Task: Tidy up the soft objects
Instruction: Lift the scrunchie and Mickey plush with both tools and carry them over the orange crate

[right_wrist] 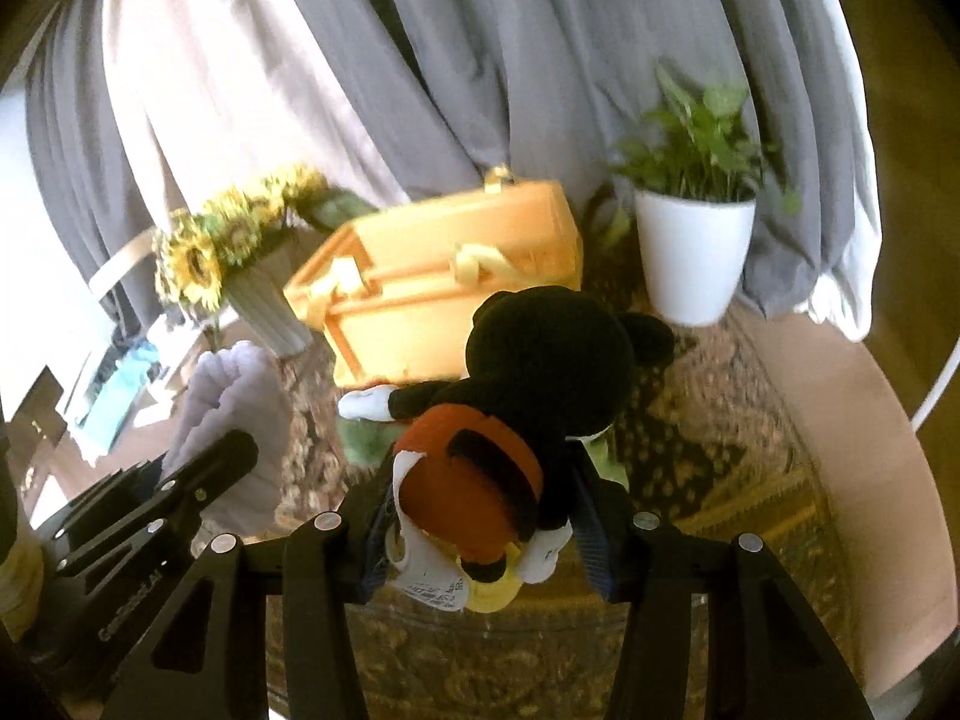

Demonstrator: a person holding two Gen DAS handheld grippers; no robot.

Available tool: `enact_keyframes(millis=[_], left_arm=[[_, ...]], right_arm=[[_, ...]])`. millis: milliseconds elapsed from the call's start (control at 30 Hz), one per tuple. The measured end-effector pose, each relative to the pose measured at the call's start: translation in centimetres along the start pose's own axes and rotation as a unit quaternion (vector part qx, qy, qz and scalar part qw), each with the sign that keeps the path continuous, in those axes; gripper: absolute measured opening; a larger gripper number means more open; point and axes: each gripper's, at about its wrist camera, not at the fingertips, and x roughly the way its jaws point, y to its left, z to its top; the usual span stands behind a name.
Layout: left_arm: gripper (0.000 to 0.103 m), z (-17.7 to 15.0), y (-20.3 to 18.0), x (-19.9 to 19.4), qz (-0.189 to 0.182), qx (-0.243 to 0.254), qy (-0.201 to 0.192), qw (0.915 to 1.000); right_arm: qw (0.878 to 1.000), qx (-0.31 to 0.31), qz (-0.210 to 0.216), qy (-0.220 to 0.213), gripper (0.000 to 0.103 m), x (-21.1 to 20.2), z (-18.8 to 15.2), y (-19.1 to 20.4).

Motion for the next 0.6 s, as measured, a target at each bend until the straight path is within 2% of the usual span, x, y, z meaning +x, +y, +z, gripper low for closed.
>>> enact_keyframes(millis=[600], left_arm=[[0.027, 6.3, 0.9, -1.9, 0.015, 0.019, -0.099, 0.9948]], right_arm=[[0.995, -0.020, 0.028, -0.093, 0.051, -0.8, 6.1, 2.2]])
